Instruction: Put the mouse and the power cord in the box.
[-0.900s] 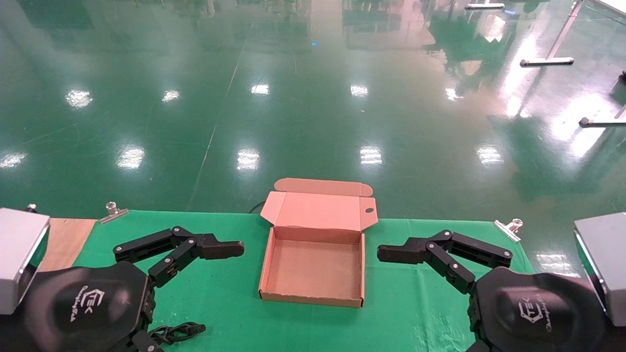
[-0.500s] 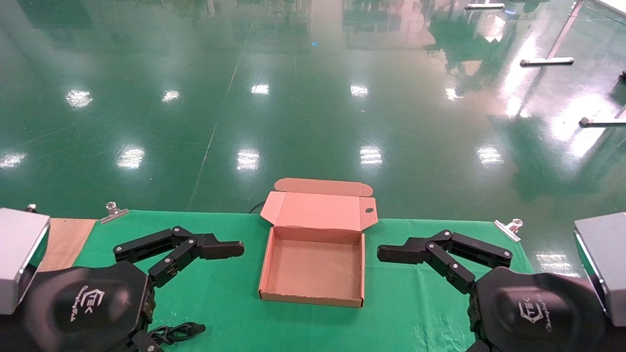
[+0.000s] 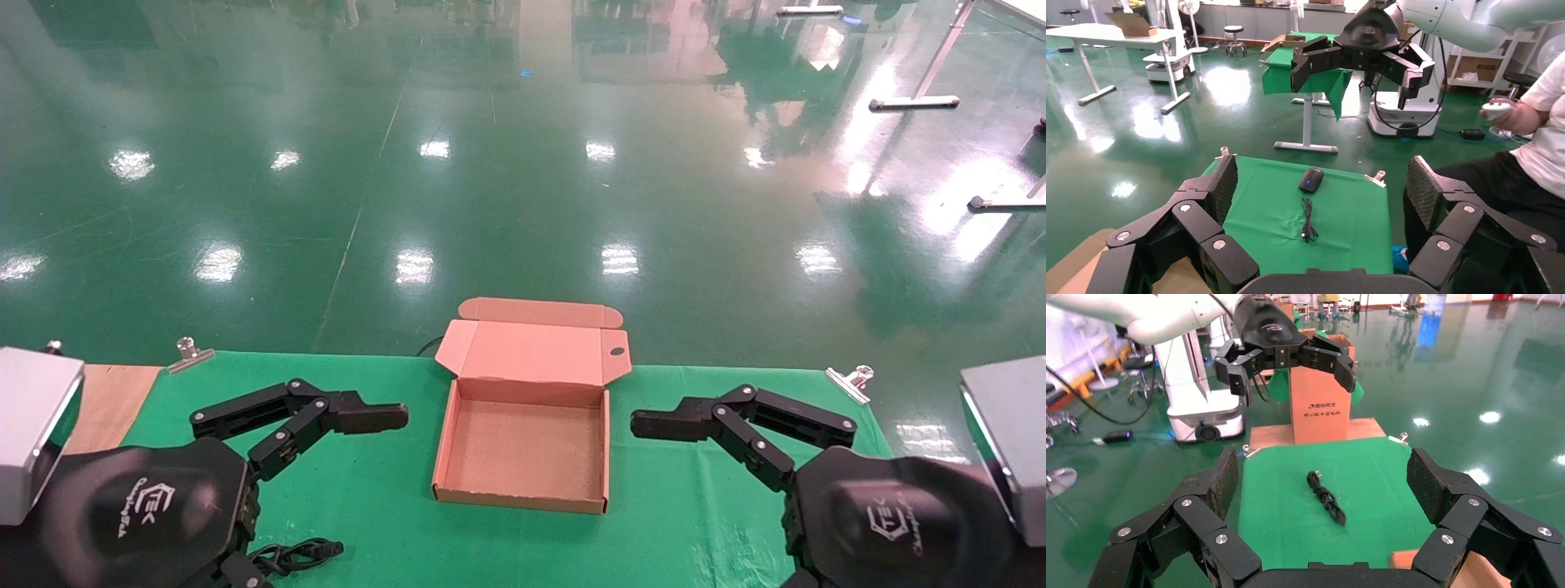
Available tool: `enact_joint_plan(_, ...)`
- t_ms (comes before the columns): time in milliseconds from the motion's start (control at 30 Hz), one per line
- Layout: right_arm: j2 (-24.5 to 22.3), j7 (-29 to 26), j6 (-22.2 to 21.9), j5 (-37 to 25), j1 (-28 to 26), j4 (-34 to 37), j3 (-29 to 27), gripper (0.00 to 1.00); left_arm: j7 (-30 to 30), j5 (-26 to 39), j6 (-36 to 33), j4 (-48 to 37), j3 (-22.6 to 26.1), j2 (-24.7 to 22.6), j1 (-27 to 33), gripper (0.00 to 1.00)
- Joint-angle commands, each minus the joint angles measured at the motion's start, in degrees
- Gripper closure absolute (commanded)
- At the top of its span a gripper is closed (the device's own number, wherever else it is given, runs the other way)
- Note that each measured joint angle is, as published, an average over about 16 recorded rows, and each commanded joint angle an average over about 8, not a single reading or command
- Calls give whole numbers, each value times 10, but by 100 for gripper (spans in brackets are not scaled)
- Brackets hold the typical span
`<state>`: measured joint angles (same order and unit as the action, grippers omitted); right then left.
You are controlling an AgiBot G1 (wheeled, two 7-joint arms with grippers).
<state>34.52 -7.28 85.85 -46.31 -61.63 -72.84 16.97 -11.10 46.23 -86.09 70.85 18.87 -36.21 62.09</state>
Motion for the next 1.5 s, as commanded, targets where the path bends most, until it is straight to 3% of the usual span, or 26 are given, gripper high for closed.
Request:
enact_joint_plan(33,-2,4,1,-3,2,2,-1,0,-2,6,2,-2,5,-2,-4,0)
enact_joint_plan(167,-10,67,3,-93,-6,8,19,0,-7,86,-13,-52,51,-21,23,0)
enact_joint_plan(433,-8,173,-30,-338,-51,-13,82,0,-4,283,-27,-178,148,-65,130,0)
enact_joint_plan(633,26,215,-66,-499,-81,9,134,0,-2,465,-2,-269,232,-122,215,0)
enact_joint_plan(833,73,256,-97,-596,-105,74,172,0,1,588,45,-352,290,-180,260,0)
enact_joint_plan(1000,120,300,-119,-634,-125,153,193,0,15,622,96,-423,303,-211,266,0)
enact_joint_plan(1167,164,349,-132,-643,-142,248,206,0,40,614,142,-483,295,-229,258,0)
enact_joint_plan(1500,223,421,-155,-643,-168,402,214,0,109,592,163,-564,281,-243,262,0)
